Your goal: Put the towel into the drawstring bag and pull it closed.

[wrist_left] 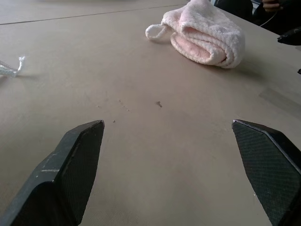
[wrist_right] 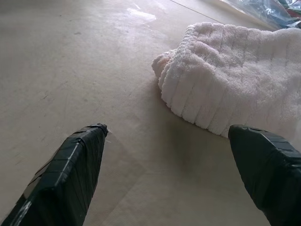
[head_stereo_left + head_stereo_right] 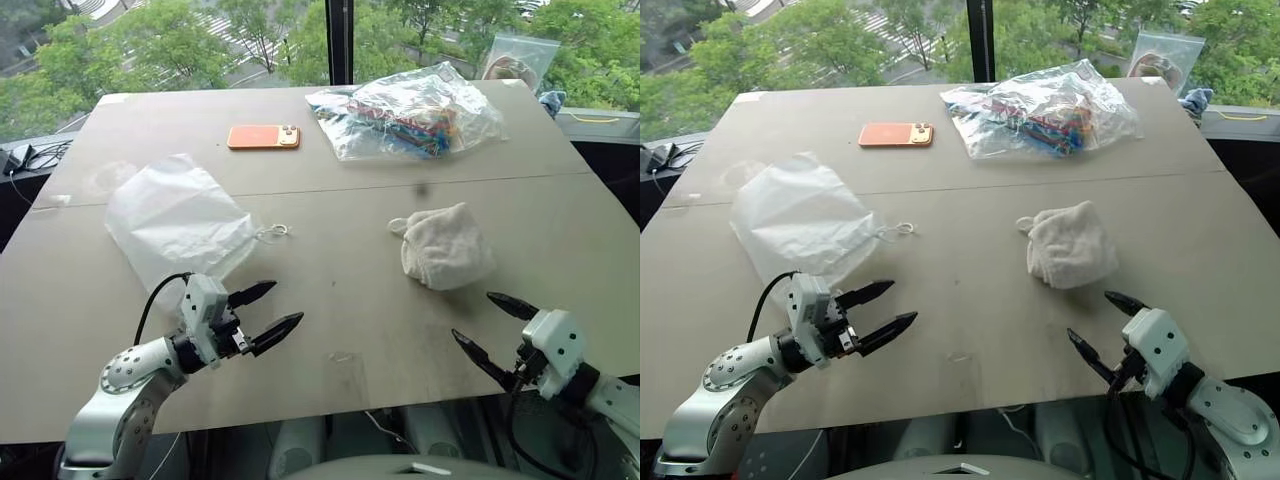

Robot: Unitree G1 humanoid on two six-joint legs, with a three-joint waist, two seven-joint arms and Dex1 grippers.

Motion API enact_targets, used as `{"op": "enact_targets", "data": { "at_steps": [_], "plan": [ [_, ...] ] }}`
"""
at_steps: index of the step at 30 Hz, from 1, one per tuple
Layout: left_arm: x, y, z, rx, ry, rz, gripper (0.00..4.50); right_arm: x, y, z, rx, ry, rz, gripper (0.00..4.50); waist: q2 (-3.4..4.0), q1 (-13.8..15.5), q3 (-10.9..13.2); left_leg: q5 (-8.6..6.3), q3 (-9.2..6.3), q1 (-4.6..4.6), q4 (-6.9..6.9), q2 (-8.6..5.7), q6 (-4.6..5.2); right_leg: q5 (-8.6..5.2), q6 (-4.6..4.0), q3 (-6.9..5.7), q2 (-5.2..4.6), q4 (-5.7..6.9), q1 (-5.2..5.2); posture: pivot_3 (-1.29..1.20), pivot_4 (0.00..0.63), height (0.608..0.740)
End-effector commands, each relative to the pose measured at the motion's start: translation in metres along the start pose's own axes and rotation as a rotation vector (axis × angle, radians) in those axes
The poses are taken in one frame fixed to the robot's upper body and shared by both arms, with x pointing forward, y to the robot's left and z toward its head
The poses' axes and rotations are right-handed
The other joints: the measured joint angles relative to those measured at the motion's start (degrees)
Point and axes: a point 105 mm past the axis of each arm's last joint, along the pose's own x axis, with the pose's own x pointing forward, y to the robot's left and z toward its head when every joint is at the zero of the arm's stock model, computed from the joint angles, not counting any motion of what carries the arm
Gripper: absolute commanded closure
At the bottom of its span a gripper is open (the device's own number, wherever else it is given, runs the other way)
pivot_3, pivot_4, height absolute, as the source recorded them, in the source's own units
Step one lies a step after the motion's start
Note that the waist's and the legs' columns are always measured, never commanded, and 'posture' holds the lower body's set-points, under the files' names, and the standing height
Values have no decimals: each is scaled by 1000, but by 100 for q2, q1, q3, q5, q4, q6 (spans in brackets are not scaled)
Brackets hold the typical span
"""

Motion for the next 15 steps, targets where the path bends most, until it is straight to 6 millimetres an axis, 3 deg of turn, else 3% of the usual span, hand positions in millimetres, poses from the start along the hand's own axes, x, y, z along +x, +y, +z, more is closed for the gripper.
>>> {"op": "enact_targets", "data": {
  "at_steps": [1,4,11,15],
  "plan": [
    [5,12,22,123,-79,118,0,6,2,26,-40,-137,19,60,0,6,0,0,0,0,0,0,0,0,0,0,0,0,0,0,150,740],
    [2,48,47,363,-155,438,0,16,24,62,-110,-325,156,60,-10,15,5,0,-1,1,5,-1,1,2,3,0,0,-2,2,0,150,740],
    [-26,71,46,787,23,800,0,22,37,72,-112,-350,238,60,-21,1,-11,0,1,7,-3,2,0,3,3,6,8,2,4,0,150,740],
    [-29,78,27,896,181,836,0,24,37,72,-123,-336,238,60,-26,34,-13,0,-1,3,-3,-4,0,4,5,3,0,-3,4,0,150,740]
  ]
}}
